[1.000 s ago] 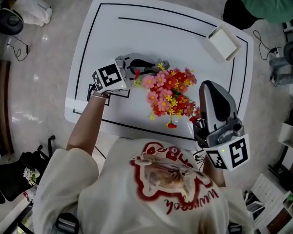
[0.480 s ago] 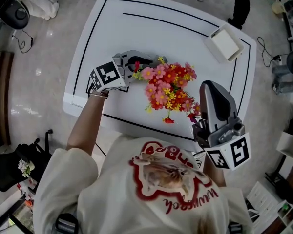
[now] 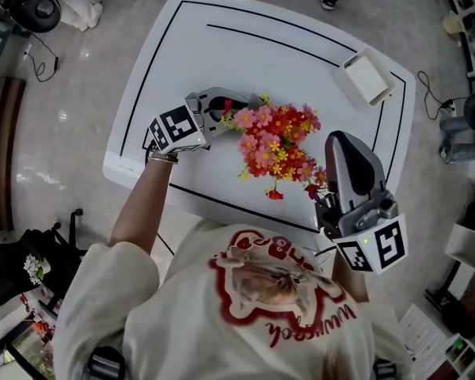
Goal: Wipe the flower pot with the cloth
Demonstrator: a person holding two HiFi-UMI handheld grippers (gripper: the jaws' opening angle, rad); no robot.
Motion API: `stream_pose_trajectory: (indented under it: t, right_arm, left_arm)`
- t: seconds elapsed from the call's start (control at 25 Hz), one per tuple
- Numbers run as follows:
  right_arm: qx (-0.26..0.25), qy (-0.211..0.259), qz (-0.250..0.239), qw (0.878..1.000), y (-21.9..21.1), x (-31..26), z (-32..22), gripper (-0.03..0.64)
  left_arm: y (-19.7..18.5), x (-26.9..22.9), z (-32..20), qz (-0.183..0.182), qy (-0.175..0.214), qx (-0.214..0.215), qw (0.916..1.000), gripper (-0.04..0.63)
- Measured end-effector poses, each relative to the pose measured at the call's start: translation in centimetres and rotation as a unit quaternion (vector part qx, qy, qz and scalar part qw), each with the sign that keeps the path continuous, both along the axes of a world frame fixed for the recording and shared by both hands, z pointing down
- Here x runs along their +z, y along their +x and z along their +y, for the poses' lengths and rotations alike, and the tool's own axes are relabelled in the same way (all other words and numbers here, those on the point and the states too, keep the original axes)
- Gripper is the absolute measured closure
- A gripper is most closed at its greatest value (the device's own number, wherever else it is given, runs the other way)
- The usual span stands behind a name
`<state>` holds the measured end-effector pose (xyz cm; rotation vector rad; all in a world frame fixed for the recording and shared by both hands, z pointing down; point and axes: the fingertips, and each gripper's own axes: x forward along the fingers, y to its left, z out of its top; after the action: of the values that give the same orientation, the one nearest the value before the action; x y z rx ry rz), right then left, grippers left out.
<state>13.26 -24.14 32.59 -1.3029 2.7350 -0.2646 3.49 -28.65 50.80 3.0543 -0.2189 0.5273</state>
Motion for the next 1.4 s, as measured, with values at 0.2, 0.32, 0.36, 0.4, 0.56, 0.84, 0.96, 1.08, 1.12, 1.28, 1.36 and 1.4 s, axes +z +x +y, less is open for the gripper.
stream_pose_trajectory:
  t: [0.2, 0.32, 0.36, 0.4, 0.56, 0.84, 0.96, 1.08, 1.12, 1.28, 1.36, 1.4]
  right_arm:
    - [0.006, 0.004, 0.008, 1.000, -0.6, -0.5, 0.3, 0.618]
    - [0.015, 0.004, 0.009, 1.000, -1.0, -0.5, 0.9, 0.618]
    - [0.018, 0.003, 0.010, 1.000, -1.1, -0.5, 1.3, 0.618]
    - [0.020, 0.003, 0.011, 1.000, -1.2, -0.6, 1.6, 0.618]
    - [0.029, 0.007, 0.013, 0.999, -2.1, -1.2, 3.0, 0.618]
    - [0.055, 0.009, 0.019, 0.998, -2.1, -1.6, 5.7, 0.618]
    - [0.065, 0.013, 0.022, 0.998, -2.2, -2.0, 6.7, 0.618]
    - [0.073, 0.018, 0.023, 0.997, -2.4, -2.4, 7.7, 0.618]
    - [0.076, 0.019, 0.023, 0.997, -2.5, -2.5, 8.0, 0.618]
    - [0.085, 0.019, 0.026, 0.996, -2.8, -2.4, 9.1, 0.618]
    - [0.089, 0.019, 0.026, 0.996, -3.1, -2.4, 9.7, 0.618]
    - [0.091, 0.019, 0.026, 0.995, -3.2, -2.4, 10.1, 0.618]
  left_arm:
    - [-0.4, -0.1, 0.4, -0.001, 0.003, -0.015, 0.9999, 0.549]
    - [-0.6, 0.1, 0.4, -0.008, 0.014, -0.026, 0.9995, 0.549]
    - [-0.6, 0.1, 0.5, -0.008, 0.017, -0.029, 0.9994, 0.549]
    - [-0.6, -0.1, 0.7, -0.007, 0.018, -0.032, 0.9993, 0.549]
    - [-1.1, -0.4, 1.2, -0.008, 0.018, -0.047, 0.9987, 0.549]
    - [-2.0, -0.1, 2.1, -0.005, 0.011, -0.065, 0.9978, 0.549]
    - [-2.1, -0.2, 2.3, -0.007, 0.018, -0.071, 0.9973, 0.549]
    - [-2.2, -0.2, 2.6, -0.015, 0.025, -0.076, 0.9967, 0.549]
    - [-2.3, -0.1, 2.7, -0.018, 0.027, -0.078, 0.9964, 0.549]
    - [-2.8, 0.4, 3.2, -0.026, 0.031, -0.086, 0.9954, 0.549]
    - [-2.9, 0.1, 3.5, -0.022, 0.032, -0.089, 0.9953, 0.549]
    - [-3.0, 0.0, 3.7, -0.021, 0.033, -0.090, 0.9952, 0.549]
